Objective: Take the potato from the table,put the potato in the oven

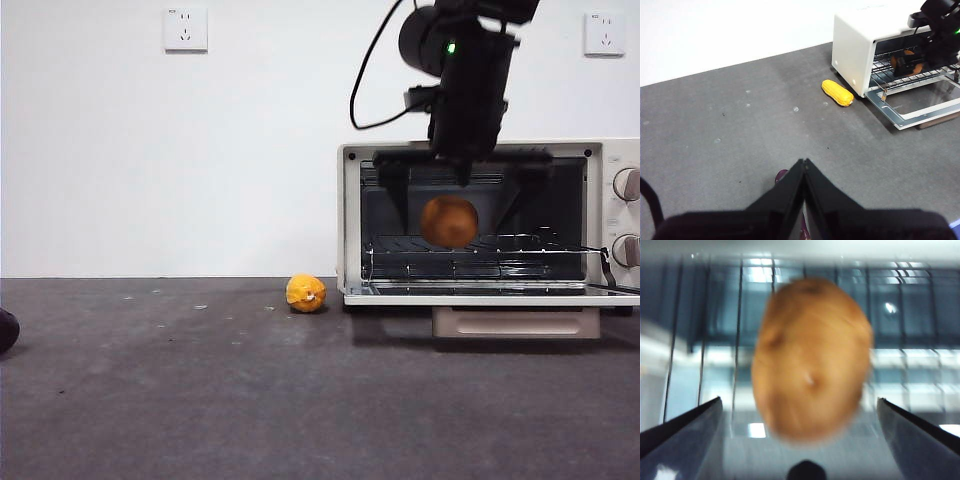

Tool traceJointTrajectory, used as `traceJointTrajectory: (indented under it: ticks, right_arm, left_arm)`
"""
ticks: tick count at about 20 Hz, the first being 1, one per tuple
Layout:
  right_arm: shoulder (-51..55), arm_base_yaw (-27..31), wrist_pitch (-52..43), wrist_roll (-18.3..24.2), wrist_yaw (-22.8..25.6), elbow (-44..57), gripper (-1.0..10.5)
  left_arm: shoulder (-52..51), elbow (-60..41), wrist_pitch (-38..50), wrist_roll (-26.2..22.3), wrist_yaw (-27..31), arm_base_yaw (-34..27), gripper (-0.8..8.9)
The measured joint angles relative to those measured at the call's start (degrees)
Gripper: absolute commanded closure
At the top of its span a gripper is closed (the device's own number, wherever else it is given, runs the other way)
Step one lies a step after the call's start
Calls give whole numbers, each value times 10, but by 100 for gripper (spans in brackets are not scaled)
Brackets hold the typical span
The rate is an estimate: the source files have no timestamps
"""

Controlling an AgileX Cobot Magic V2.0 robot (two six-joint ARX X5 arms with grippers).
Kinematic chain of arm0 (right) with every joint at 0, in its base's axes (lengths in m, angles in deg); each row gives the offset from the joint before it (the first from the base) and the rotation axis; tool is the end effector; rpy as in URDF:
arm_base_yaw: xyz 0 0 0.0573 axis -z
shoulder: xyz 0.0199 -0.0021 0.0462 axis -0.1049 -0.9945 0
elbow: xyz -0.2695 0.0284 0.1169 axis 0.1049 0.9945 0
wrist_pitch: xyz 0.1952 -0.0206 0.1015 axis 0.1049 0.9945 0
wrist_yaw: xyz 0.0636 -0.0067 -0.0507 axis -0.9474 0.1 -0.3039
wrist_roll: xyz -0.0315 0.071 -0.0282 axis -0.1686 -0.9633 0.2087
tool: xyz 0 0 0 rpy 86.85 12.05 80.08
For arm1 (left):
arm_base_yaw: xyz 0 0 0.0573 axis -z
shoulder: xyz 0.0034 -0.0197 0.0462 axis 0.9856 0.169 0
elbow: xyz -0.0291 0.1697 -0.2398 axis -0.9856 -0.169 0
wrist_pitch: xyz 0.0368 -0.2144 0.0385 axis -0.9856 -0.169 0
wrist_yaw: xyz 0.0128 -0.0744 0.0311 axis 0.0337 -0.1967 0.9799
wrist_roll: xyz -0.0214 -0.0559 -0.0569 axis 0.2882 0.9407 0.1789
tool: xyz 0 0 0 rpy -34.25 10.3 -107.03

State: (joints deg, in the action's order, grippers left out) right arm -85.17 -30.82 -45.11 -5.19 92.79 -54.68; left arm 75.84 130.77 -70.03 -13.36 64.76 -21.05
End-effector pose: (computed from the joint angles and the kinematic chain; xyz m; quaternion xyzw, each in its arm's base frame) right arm 0.3763 0.1536 0.2578 -0.0107 0.4586 -0.0089 0.8886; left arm 0.0102 0.0669 0.3575 0.0406 0.1740 -0.1530 0.9720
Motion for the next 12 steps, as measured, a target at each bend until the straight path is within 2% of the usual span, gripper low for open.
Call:
traceJointTrajectory:
  ticks: [4, 8, 12]
  right_arm:
    - [72, -24, 83, 11, -1, 0, 342]
    - [171, -83, 162, 37, 7, 0, 349]
    - [290, -151, 241, 43, 96, 0, 354]
  left_arm:
    - [2, 0, 0, 0, 0, 0, 819]
    - [34, 0, 0, 7, 3, 5, 819]
    - [109, 0, 0, 15, 22, 22, 819]
